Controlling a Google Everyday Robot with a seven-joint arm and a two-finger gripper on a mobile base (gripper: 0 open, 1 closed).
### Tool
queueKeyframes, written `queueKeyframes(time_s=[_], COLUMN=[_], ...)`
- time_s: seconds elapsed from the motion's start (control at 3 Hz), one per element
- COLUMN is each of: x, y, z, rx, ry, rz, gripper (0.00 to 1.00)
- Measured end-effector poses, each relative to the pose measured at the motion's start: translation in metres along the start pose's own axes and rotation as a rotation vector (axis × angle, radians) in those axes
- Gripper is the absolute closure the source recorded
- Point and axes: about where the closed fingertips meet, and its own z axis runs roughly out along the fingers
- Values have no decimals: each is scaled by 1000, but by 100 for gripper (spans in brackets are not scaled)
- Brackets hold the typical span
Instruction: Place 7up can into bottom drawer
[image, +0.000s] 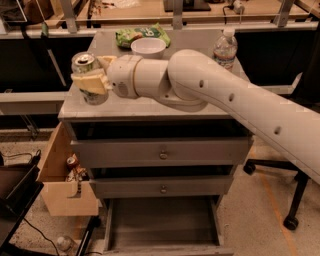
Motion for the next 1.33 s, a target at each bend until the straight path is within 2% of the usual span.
queueKeyframes(time_s=[0.33,0.67,1.0,1.33], x=[1,38,93,152], y=[52,87,92,85], z=[-44,-95,-139,-175], rx=[-59,-131,-125,-83], ry=[28,62,147,176], rz=[9,68,140,209], gripper=[100,100,100,100])
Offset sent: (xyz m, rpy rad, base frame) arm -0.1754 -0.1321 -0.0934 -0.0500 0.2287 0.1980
